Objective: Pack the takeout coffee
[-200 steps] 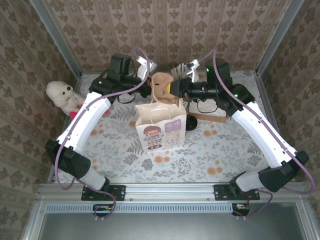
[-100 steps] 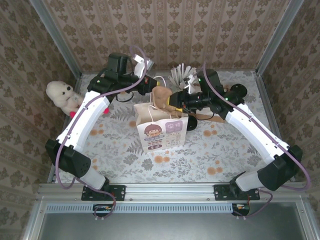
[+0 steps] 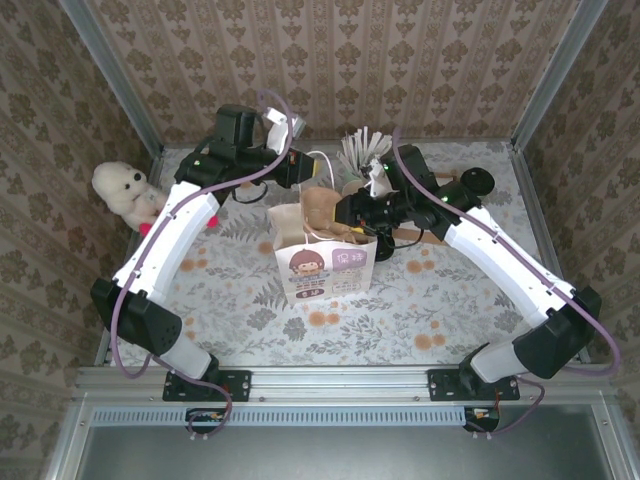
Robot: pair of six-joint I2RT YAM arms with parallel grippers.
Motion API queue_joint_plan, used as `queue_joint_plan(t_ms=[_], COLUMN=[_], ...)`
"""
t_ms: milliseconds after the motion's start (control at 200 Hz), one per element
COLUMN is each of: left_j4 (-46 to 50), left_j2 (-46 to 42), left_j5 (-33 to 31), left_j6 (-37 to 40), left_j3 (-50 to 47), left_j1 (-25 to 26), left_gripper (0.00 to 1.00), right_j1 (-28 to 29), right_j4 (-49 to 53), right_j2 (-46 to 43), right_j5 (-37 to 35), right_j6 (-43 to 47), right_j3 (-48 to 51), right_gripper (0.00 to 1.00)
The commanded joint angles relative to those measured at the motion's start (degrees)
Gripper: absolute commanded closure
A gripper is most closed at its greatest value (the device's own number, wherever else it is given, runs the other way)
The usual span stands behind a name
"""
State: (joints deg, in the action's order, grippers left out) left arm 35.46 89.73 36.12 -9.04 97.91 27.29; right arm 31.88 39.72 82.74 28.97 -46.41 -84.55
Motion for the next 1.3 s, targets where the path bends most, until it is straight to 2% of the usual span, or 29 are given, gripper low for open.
queue_joint_plan(t_ms=[0, 80, 100, 285, 380, 455, 640, 740, 895, 1065, 1295], left_j4=[-0.7, -0.8, -1.0, -5.0, -8.5, -9.9, -14.4, -12.5, -10.2, -12.6, -13.6], left_j2=[-0.8, -2.1, -2.4, -9.2, -15.2, -19.6, -28.8, -31.2, -29.6, -26.7, -21.9], left_j5=[0.3, 2.4, 2.7, 7.1, 9.4, 11.9, 24.5, 28.4, 26.7, 17.2, 18.7], left_j6=[0.3, 1.2, 1.4, 2.3, 4.8, 8.5, 17.0, 22.6, 24.4, 25.8, 30.3], left_j3=[1.1, 0.0, -0.5, -7.2, -12.9, -16.6, -27.6, -31.2, -31.5, -32.5, -32.5], left_j1=[-0.4, -0.8, -2.4, -7.0, -8.2, -8.4, -8.2, -7.7, -6.6, -2.4, -2.5], left_gripper=[0.81, 0.66, 0.62, 0.24, 0.08, 0.01, 0.0, 0.01, 0.04, 0.06, 0.16], right_j1=[0.4, 0.4, 0.4, 0.0, -0.2, -0.2, -0.4, -0.5, -0.6, -0.6, -0.6], right_j4=[2.1, 0.0, -0.1, 0.5, -0.2, -0.3, 0.0, 0.0, -0.7, -1.3, -1.9], right_j2=[0.9, -0.3, -0.5, -2.5, -2.7, -2.7, -2.6, -2.7, -2.7, -2.7, -2.7], right_j5=[-2.1, -0.7, -0.7, -3.0, -3.0, -2.9, -3.0, -2.5, -2.0, -1.9, -2.2], right_j6=[0.8, 0.7, 0.7, 1.3, 1.2, 1.1, 1.9, 1.9, 1.3, 0.8, 0.3], right_j3=[-0.8, -0.3, -0.3, 0.6, 1.3, 1.5, 1.3, 1.3, 1.2, 1.3, 1.3], right_gripper=[0.66, 0.66, 0.66, 0.66, 0.66, 0.66, 0.66, 0.66, 0.66, 0.66, 0.66])
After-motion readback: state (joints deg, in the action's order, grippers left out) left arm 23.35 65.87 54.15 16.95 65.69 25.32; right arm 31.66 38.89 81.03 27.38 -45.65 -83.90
